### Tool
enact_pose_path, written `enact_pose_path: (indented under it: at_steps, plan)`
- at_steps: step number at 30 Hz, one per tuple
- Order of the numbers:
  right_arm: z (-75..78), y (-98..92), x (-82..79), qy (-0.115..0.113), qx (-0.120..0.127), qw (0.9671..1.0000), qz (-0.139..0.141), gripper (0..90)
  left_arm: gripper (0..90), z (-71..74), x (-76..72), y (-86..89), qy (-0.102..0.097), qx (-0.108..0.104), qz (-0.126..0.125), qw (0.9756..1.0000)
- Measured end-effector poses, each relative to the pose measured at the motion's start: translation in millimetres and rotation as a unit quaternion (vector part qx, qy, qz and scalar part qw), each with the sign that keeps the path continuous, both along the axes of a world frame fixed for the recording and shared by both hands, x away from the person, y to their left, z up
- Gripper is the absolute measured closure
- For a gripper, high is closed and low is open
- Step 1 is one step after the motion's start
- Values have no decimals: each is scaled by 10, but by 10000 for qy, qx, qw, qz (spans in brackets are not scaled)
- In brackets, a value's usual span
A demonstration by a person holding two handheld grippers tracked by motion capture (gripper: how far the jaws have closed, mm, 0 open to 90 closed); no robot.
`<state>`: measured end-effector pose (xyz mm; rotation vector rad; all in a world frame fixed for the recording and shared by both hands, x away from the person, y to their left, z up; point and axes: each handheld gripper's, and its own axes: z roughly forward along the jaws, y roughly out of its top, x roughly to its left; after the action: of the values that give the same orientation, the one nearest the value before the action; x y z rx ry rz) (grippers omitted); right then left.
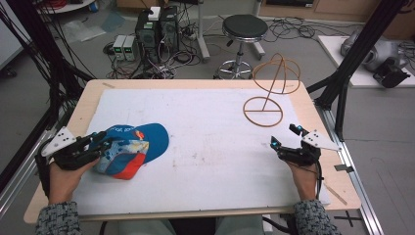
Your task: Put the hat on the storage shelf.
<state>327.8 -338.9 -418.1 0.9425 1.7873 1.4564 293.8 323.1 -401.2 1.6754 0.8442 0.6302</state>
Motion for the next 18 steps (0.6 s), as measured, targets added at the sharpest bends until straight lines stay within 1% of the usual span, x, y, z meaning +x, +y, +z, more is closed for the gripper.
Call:
enact_pose_path:
  at_steps: [1, 2, 3, 4, 5, 6, 7, 11, 12, 13, 14, 16, 17, 18]
  plan:
    - [0, -3, 2, -12, -13, 10000, -5, 123, 719, -3, -1, -5, 25, 19, -23, 10000]
    - [0, -3, 2, -12, -13, 10000, -5, 123, 749, -3, -1, -5, 25, 19, -23, 10000]
    - [0, -3, 3, -9, -10, 10000, -10, 124, 783, -2, -9, -8, 0, 38, -88, 10000]
    - [0, -3, 3, -11, -11, 10000, -8, 124, 813, -2, -9, -8, 0, 38, -88, 10000]
    - [0, -3, 3, -11, -11, 10000, -8, 124, 813, 0, -12, -9, -14, 24, -112, 9999]
    - [-1, -4, 3, -12, -11, 10000, -7, 124, 832, 10, -17, -14, -27, 19, -128, 9999]
    - [-1, -2, 4, -11, -11, 10000, -17, 124, 863, 27, -19, -24, -42, 26, -173, 9998]
    - [-2, -7, 12, -30, -31, 10000, -18, 124, 874, 71, -14, -66, -65, -58, -241, 9997]
    - [-2, -13, 14, -1, -13, 10000, -25, 124, 878, 82, -7, -83, -70, -79, -263, 9996]
    - [-2, -20, 15, -1, -9, 10000, -37, 124, 879, 120, 15, -142, -57, -151, -355, 9992]
    - [-2, -23, 16, 0, 9, 10000, -51, 124, 879, 120, 15, -142, -57, -151, -355, 9992]
    - [-1, -34, 21, -15, 26, 10000, -56, 124, 880, 193, 40, -228, -46, -176, -407, 9990]
    - [-1, -34, 21, -15, 26, 10000, -56, 124, 881, 193, 40, -228, -46, -176, -407, 9990]
    - [-1, -39, 19, 2, 43, 10000, -63, 124, 881, 234, 54, -265, -57, -152, -455, 9988]
